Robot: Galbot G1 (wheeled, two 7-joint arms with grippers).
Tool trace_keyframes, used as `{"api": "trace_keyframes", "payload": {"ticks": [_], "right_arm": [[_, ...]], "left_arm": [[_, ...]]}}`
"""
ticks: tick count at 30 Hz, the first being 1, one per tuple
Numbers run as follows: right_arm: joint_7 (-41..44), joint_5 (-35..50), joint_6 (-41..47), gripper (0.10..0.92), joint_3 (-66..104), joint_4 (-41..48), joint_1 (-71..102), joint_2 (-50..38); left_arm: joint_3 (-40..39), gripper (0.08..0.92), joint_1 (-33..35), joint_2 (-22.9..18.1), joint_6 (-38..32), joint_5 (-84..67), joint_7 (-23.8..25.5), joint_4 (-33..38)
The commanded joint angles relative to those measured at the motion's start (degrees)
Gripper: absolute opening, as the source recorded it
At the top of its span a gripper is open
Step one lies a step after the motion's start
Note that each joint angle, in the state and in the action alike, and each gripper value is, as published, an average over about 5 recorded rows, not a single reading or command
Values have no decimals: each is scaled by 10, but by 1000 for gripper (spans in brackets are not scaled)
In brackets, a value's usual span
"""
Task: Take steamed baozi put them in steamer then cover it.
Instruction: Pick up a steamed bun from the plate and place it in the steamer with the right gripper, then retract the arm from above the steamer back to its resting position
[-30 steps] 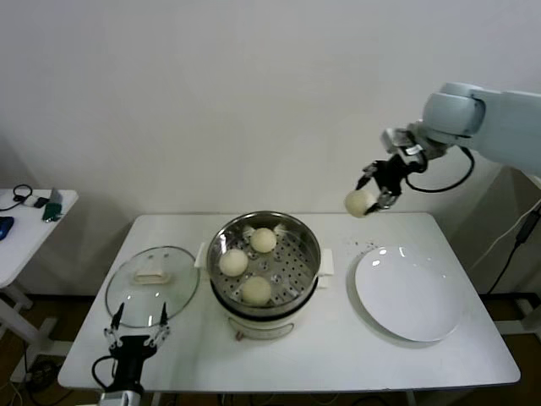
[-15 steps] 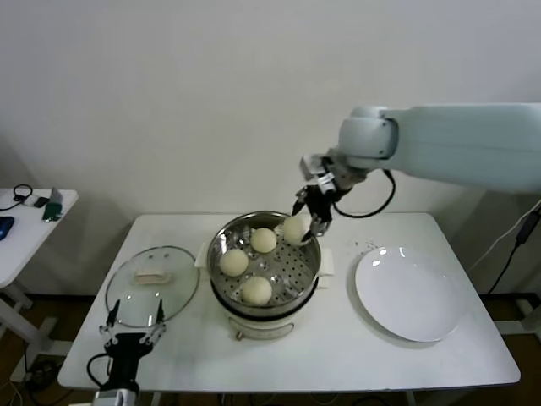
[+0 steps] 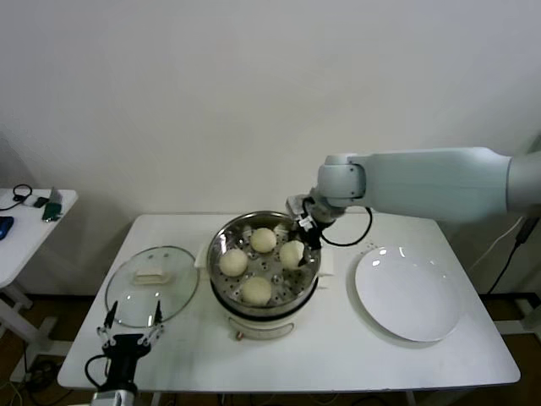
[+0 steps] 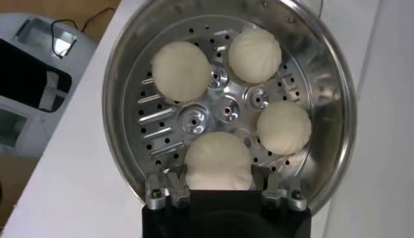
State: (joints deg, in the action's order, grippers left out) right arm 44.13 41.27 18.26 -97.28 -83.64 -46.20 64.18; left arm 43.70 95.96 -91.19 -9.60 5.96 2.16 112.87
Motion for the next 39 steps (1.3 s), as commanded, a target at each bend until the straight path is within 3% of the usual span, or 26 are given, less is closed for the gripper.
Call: {"api": "trace_keyframes", "payload": {"ticks": [1,9,14,17,26,29,33,39], "right_arm": [[-13,-36,6,685,18,34,61,17],[-6,-35,2,704,21,43,63,24],[4,-7,-6,770,27,41,54,18],[19,36,-15,812,29,37,33,4],[27,171,-20,823,89,28,-34,-102],[-79,230,20,823,166,6,-5,-158],[-282,236,63,823,324,-21,109,-225],[-444,201,6,823,518,-34,290,-297]], "left_arm": [[1,823,-1,0,0,0,0,-2],[1,823,-2,0,-1,-2,0,-3],[0,823,-1,0,2,-4,-2,-3],[0,823,-1,0,3,-5,-3,-2],[-9,823,-1,0,21,-3,-5,7],[-11,823,-2,0,41,-6,-8,14],[-16,823,-7,1,70,-18,-7,26],[-23,823,-18,13,87,-16,0,30]]}}
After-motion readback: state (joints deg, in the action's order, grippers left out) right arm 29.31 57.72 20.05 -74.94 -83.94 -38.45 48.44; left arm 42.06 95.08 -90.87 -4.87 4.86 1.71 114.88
